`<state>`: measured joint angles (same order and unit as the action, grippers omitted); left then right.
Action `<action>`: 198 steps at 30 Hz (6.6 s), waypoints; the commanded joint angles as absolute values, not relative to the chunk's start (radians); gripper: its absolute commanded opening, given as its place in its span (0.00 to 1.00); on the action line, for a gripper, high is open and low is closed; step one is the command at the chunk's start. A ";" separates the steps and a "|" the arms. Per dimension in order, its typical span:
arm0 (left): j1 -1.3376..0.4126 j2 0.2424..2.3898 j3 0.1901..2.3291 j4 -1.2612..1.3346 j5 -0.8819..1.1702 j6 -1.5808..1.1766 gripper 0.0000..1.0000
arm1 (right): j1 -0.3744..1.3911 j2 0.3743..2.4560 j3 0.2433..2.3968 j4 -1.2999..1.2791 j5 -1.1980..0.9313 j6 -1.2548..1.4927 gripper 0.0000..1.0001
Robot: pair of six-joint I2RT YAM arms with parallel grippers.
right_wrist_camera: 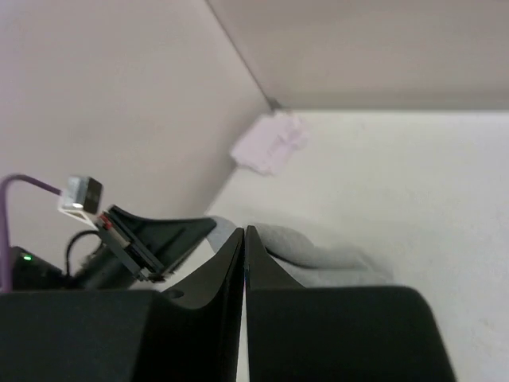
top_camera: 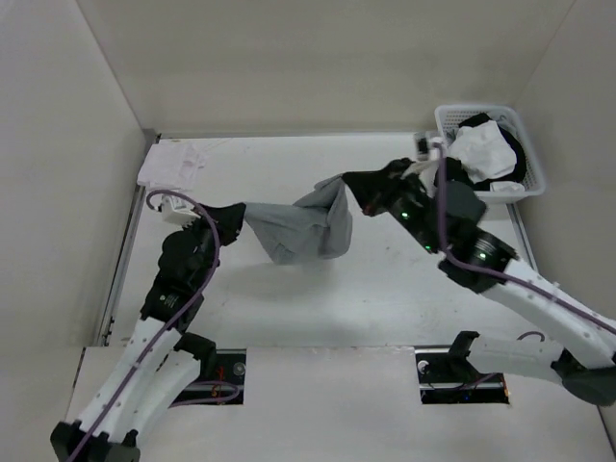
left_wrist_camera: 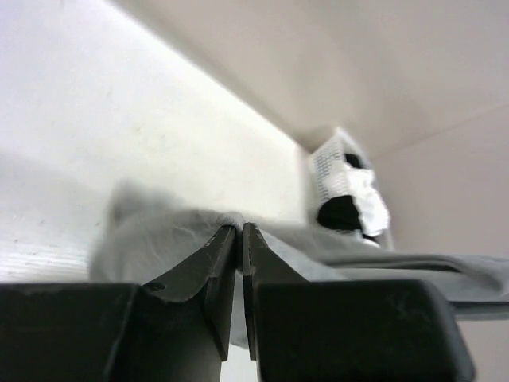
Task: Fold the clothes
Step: Flatten the tank top out
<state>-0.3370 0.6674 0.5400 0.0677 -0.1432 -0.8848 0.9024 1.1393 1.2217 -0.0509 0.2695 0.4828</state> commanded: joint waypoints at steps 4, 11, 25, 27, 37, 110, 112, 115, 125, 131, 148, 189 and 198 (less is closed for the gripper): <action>-0.448 0.485 0.693 -0.216 -0.296 -0.799 0.05 | 0.923 0.933 1.247 -0.106 0.241 0.434 0.06; -0.492 0.546 0.677 -0.178 -0.371 -0.735 0.06 | 0.656 1.133 1.187 -0.034 0.051 0.523 0.05; -0.407 0.776 0.548 -0.014 -0.298 -0.788 0.06 | 0.941 1.549 1.054 0.119 0.032 0.645 0.51; -0.390 0.759 0.542 -0.017 -0.276 -0.792 0.06 | 0.956 1.655 1.072 0.161 0.032 0.725 0.57; -0.344 0.686 0.509 -0.087 -0.216 -0.795 0.08 | 0.914 1.911 1.127 0.322 0.100 0.991 0.72; -0.676 0.379 0.832 0.038 -0.443 -0.388 0.06 | 0.619 0.974 1.527 -0.262 0.057 0.454 0.02; -0.668 0.414 0.784 0.057 -0.460 -0.406 0.07 | 0.552 1.026 1.471 -0.239 0.037 0.474 0.03; -0.680 0.523 0.707 0.093 -0.479 -0.472 0.07 | 0.421 1.214 1.399 -0.174 -0.088 0.543 0.03; -0.587 0.851 0.603 0.169 -0.450 -0.681 0.07 | 0.327 1.868 1.765 -0.187 -0.095 0.591 0.37; -0.476 0.931 0.568 0.190 -0.370 -0.733 0.09 | 0.447 1.598 1.345 -0.111 0.119 0.491 0.42; -0.326 0.982 0.497 0.281 -0.235 -0.824 0.10 | 0.749 0.992 0.523 -0.268 0.342 0.891 0.43; -0.289 1.124 0.776 0.359 -0.203 -0.839 0.10 | 0.690 0.920 0.999 -0.209 0.211 0.621 0.03; -0.179 1.250 1.259 0.288 -0.074 -0.844 0.11 | 0.564 1.028 1.577 -0.210 -0.084 0.621 0.02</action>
